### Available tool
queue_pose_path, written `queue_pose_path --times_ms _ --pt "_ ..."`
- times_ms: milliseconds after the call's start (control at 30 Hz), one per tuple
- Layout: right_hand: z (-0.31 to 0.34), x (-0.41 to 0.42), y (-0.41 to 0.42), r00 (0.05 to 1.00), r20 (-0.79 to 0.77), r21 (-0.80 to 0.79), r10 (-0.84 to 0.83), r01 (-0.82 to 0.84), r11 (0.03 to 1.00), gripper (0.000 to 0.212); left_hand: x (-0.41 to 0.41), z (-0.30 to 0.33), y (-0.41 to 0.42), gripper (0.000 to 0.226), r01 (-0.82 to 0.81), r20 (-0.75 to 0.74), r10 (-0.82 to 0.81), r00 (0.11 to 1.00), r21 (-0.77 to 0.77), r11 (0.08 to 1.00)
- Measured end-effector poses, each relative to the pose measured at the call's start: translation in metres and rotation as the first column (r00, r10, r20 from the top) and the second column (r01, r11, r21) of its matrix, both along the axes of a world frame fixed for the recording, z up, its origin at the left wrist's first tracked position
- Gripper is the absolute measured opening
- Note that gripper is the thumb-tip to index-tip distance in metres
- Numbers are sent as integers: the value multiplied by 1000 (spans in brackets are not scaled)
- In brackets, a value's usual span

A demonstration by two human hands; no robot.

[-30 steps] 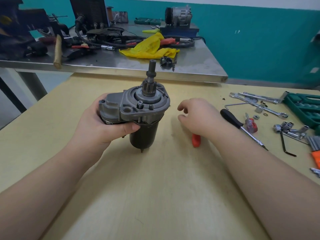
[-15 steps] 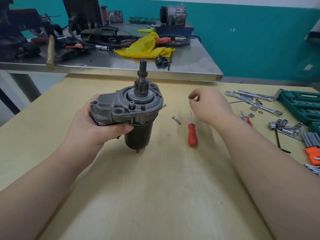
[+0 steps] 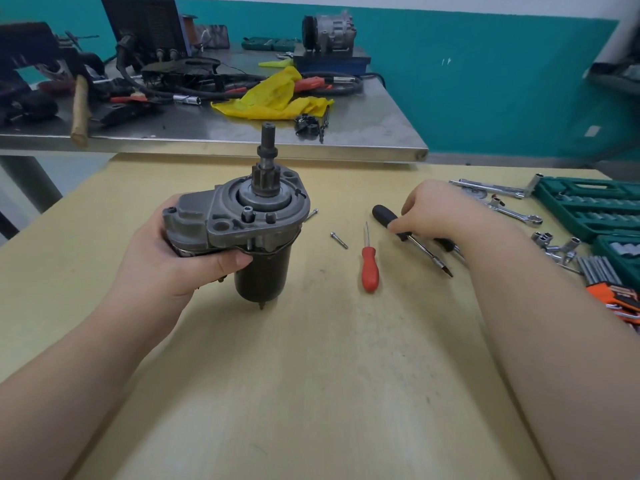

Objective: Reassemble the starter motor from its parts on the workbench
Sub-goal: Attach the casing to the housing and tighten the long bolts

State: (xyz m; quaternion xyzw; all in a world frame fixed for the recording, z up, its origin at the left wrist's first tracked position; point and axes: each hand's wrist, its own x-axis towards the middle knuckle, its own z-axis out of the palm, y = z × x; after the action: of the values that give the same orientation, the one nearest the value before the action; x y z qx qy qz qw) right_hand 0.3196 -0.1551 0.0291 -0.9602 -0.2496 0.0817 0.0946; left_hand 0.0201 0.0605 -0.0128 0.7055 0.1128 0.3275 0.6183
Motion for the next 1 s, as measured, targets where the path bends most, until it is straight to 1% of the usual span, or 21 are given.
queue_pose_path --times_ms 133,233,367,500,533,600,667,733,800,833,867,900,1000 --pt "-15 -1 6 999 52 -76 12 -8 997 30 1 0 1 84 5 2 -5 1000 -1 1000" --pt "-18 2 5 999 51 -83 -2 7 997 30 1 0 0 82 9 0 -9 1000 9 1000" --pt "-17 6 2 1000 31 -27 0 1 1000 28 1 0 -2 79 3 6 -3 1000 10 1000" --pt "-12 11 0 1000 1 25 -20 20 999 43 2 1 -2 81 -5 2 5 1000 14 1000" --pt "-11 15 -2 999 12 51 -35 35 998 41 2 1 -2 82 -7 1 7 1000 11 1000" --pt "-8 25 -10 996 58 107 -74 67 992 28 2 1 -2 84 -3 0 3 1000 9 1000" --pt "-6 33 -19 991 69 94 -111 104 990 23 2 1 -3 84 -1 1 1 1000 8 1000" --pt "-7 36 -26 991 28 4 -132 132 991 30 2 1 -4 84 -6 2 6 1000 9 1000" --pt "-11 35 -27 992 0 -104 -128 127 986 47 2 2 -4 85 -10 -2 10 1000 11 1000" --pt "-13 35 -26 992 0 -130 -128 127 983 56 2 2 -4 85 -12 -4 12 1000 14 1000" --pt "-14 35 -26 991 14 -134 -132 133 982 58 2 3 -4 84 -14 -5 14 1000 18 1000" --pt "-15 36 -25 990 35 -130 -134 138 982 55 2 3 -4 83 -15 -5 16 1000 22 1000" --pt "-17 36 -25 985 93 -93 -147 156 983 34 2 4 -5 80 -13 -9 13 1000 28 1000"
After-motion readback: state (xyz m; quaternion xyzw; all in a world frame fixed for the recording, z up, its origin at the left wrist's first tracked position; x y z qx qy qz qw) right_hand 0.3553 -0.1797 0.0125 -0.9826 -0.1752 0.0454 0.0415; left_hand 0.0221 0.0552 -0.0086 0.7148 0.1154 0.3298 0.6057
